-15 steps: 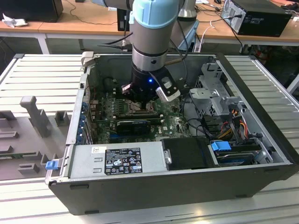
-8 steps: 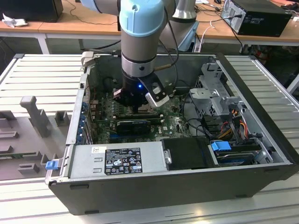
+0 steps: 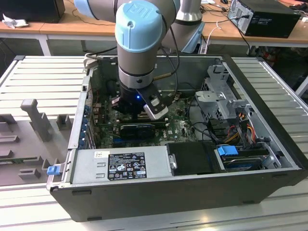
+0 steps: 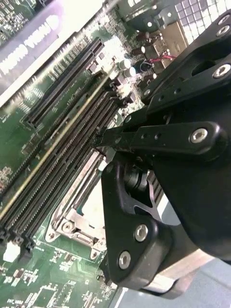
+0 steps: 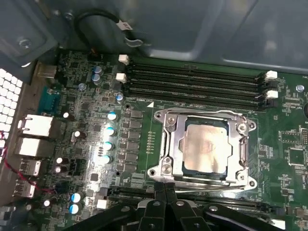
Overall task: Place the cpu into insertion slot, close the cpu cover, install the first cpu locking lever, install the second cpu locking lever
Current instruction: 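Install the second cpu locking lever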
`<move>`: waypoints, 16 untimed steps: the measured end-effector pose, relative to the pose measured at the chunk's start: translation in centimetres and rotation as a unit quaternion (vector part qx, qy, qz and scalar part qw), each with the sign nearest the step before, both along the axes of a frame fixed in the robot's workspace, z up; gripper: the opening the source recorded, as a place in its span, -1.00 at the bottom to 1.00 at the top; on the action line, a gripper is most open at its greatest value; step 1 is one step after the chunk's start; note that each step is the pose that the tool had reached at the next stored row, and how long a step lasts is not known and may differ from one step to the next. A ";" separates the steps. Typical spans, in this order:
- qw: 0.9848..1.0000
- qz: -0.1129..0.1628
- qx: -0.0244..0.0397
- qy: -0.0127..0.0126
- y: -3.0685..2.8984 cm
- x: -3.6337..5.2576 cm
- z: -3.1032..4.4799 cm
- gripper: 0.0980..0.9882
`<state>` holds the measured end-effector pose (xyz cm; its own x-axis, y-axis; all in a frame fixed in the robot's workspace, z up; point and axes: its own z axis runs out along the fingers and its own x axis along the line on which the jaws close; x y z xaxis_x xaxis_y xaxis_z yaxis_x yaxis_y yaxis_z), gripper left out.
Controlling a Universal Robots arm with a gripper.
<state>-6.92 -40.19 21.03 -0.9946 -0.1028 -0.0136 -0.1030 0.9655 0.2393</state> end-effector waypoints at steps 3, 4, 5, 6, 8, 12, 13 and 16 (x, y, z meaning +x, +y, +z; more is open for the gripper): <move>1.000 0.000 0.009 0.000 -0.41 -0.22 -0.23 -0.98; 1.000 0.000 0.011 0.000 -0.42 -0.24 -0.36 -0.98; 1.000 0.000 0.012 0.000 -0.43 -0.24 -0.48 -0.98; 1.000 0.000 0.014 0.000 -0.43 -0.24 -0.61 -0.98; 1.000 0.000 0.018 0.000 -0.44 -0.24 -0.77 -0.98; 0.999 0.000 0.032 0.000 -0.43 -0.25 -1.06 -0.98; 0.999 0.000 0.035 0.000 -0.42 -0.25 -1.14 -0.98; 0.999 0.000 0.046 0.000 -0.34 -0.38 -1.45 -0.98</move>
<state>-7.31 -40.53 19.57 -0.9946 -0.1014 -0.0231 -0.1033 0.9391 0.3277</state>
